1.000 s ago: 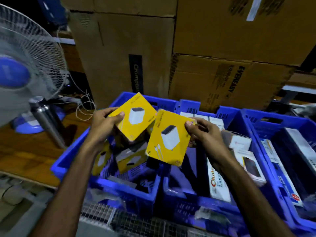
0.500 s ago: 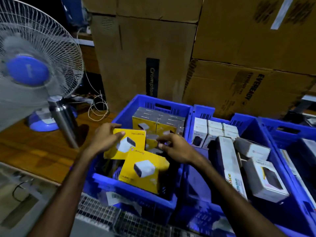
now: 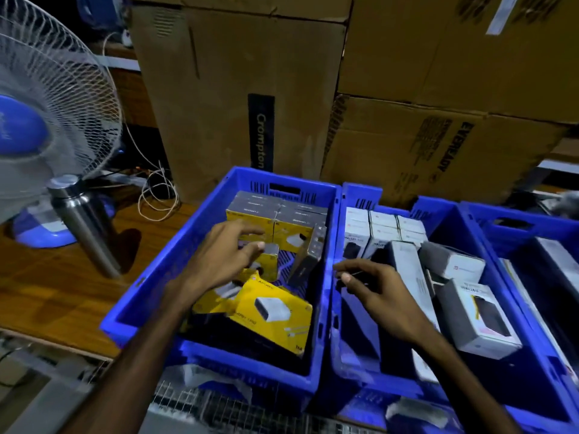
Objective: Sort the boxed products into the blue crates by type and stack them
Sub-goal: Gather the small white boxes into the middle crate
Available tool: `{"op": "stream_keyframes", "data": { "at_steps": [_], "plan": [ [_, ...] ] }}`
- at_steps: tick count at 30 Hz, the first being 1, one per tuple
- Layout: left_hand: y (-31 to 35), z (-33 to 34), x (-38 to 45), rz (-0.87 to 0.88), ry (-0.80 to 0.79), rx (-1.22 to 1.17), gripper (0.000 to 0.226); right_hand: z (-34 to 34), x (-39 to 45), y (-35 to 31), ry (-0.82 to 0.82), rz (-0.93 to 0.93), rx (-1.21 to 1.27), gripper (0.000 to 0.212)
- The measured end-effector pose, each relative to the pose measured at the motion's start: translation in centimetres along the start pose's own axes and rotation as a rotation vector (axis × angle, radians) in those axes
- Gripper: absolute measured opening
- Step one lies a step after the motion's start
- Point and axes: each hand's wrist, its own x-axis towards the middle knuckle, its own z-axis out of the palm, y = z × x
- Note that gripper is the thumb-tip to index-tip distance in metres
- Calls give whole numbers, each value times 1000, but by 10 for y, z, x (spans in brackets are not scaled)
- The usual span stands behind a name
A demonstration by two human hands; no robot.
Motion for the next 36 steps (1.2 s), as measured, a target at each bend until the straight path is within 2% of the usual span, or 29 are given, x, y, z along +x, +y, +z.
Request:
{"op": "stream_keyframes", "data": {
  "at_steps": [5,9,12,15,17,19,21,25,30,33,36],
  "plan": [
    [55,42,9,172,-104,-57,26,-37,-16,17,127,94,-8,18],
    [84,85,13,247,-183,-81,25,-69,-33,33,234,159,-151,13],
    [114,123,10,320,-228,-60,34,-91,-48,47,304,215,-232,13],
    [157,159,11,381,-427,97,45,-112,-57,57,360,210,-292,11],
    [185,184,14,301,-542,250,54,-126,-58,62,368,212,-309,11],
    [207,208,18,140,-598,376,64,-138,-56,68,374,238,-311,9],
    [222,230,25,-4,-580,406,77,-150,-54,74,384,255,-314,11],
    [227,261,34,-162,-556,387,115,-171,-60,83,387,265,-341,14],
    [217,265,36,-279,-515,352,109,-188,-59,94,341,214,-392,16],
    [211,255,39,-339,-502,339,108,-191,-52,98,196,156,-510,25],
    [205,242,34,-346,-438,446,104,-193,-45,99,-33,144,-648,47]
  ]
}}
